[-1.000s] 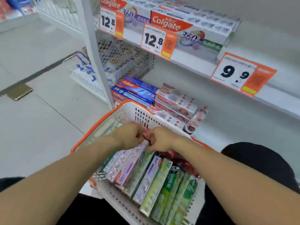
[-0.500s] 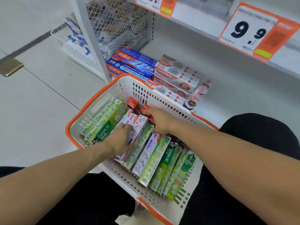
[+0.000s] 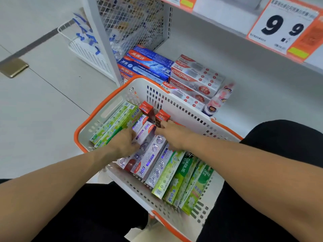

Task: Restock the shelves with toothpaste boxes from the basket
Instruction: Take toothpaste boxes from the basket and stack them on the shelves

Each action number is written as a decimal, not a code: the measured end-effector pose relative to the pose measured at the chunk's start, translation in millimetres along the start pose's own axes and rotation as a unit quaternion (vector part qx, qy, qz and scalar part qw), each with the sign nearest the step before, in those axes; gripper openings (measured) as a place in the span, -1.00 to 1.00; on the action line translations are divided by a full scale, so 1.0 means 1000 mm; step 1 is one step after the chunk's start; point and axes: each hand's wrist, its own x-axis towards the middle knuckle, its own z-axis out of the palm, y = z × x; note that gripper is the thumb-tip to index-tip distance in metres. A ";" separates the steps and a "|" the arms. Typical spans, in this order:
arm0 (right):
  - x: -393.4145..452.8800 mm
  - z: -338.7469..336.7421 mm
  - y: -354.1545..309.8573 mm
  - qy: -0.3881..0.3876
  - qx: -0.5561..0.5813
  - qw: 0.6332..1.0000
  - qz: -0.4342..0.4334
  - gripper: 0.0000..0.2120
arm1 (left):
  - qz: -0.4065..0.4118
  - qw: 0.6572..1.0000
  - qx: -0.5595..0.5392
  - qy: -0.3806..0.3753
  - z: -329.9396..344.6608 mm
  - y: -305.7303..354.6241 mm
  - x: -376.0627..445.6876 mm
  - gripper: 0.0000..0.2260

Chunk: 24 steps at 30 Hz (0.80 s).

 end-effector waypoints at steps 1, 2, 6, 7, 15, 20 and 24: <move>-0.003 0.002 0.000 -0.016 -0.009 1.000 0.002 -0.32 | -0.001 1.000 0.009 -0.022 0.001 -0.001 0.000 -0.65; -0.004 0.003 0.000 -0.021 -0.021 1.000 0.003 -0.28 | -0.003 0.999 0.027 -0.043 0.004 0.000 0.000 -0.63; -0.006 0.007 -0.003 0.031 -0.096 0.994 -0.032 -0.44 | -0.001 0.992 0.121 -0.042 0.014 0.004 -0.001 -0.53; -0.007 0.009 -0.004 0.031 -0.111 0.992 -0.042 -0.46 | -0.006 0.990 0.133 -0.040 0.013 0.006 -0.002 -0.54; -0.005 0.023 -0.007 0.001 -0.188 0.979 -0.076 -0.44 | -0.107 0.987 -0.049 -0.112 -0.035 0.028 -0.009 -0.73; -0.012 -0.006 0.000 -0.021 -0.032 0.999 -0.034 -0.58 | -0.093 0.977 -0.138 -0.134 -0.074 0.044 -0.024 -0.76; -0.034 -0.048 0.024 -0.005 0.132 0.989 0.058 -0.58 | -0.094 0.970 -0.208 -0.083 -0.118 0.067 -0.042 -0.80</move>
